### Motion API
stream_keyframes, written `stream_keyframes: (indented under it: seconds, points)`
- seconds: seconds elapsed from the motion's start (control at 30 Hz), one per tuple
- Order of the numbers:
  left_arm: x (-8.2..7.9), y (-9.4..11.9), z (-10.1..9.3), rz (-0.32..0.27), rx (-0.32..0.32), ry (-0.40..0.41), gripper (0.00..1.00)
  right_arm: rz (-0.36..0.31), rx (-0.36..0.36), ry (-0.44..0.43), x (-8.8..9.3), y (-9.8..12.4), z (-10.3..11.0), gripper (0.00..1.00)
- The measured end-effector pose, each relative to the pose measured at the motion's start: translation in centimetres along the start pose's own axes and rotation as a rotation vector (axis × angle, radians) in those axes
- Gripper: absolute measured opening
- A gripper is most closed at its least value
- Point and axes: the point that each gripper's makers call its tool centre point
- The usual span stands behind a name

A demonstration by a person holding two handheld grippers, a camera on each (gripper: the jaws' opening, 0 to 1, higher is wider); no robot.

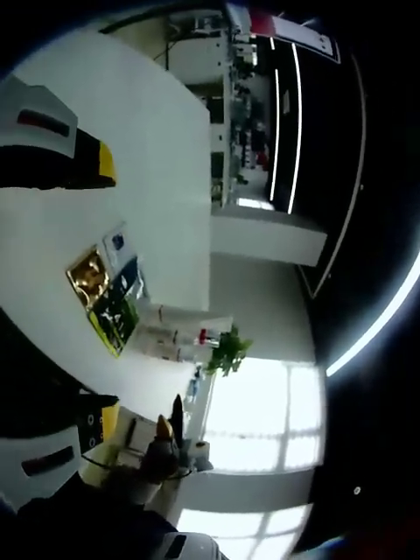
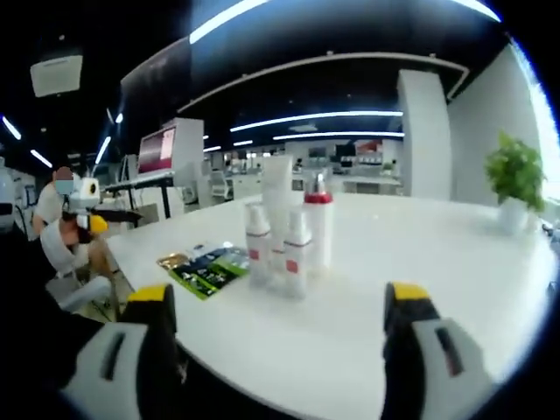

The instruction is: Arrange the skincare products in the storage area until every visible bottle or jar stands upright without overlapping.

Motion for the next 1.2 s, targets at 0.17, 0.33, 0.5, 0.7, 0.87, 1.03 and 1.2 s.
stream_keyframes:
  seconds: [0.17, 0.33, 0.5, 0.7, 0.87, 1.03, 1.2]
  points:
    - [0.5, 0.8, -0.1, 0.001, -0.001, -0.005, 0.99, 0.018, 0.015, 0.017, 0.6, 0.8, 0.4, 1.0]
    - [0.4, 1.9, 0.0, -0.019, -0.009, 0.004, 0.99, 0.019, 0.012, 0.031, 0.5, 1.4, 1.2, 1.0]
    - [0.5, 2.3, -0.1, -0.016, -0.015, -0.008, 0.99, 0.018, 0.001, 0.047, 0.2, 1.8, 1.9, 1.0]
    - [0.6, 2.5, -0.6, -0.016, -0.007, -0.033, 0.99, 0.017, -0.02, 0.05, 0.3, 1.8, 2.4, 1.0]
    - [0.8, 2.7, -0.5, -0.006, -0.014, -0.044, 0.99, 0.007, -0.024, 0.066, -0.6, 1.8, 2.9, 1.0]
    - [1.1, 2.8, -0.3, -0.004, -0.023, -0.035, 0.99, 0.022, -0.049, 0.086, -0.6, 1.2, 3.7, 1.0]
    - [1.3, 3.0, -0.3, -0.001, -0.022, -0.035, 0.99, 0.029, -0.056, 0.089, -0.6, 1.0, 4.0, 1.0]
Point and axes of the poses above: the point that each gripper's makers call its tool centre point, and the gripper's own axes: y roughly backward along the fingers, z roughly to its left, x roughly out of its underside, and after that the axes turned 15 degrees about -x, right-handed
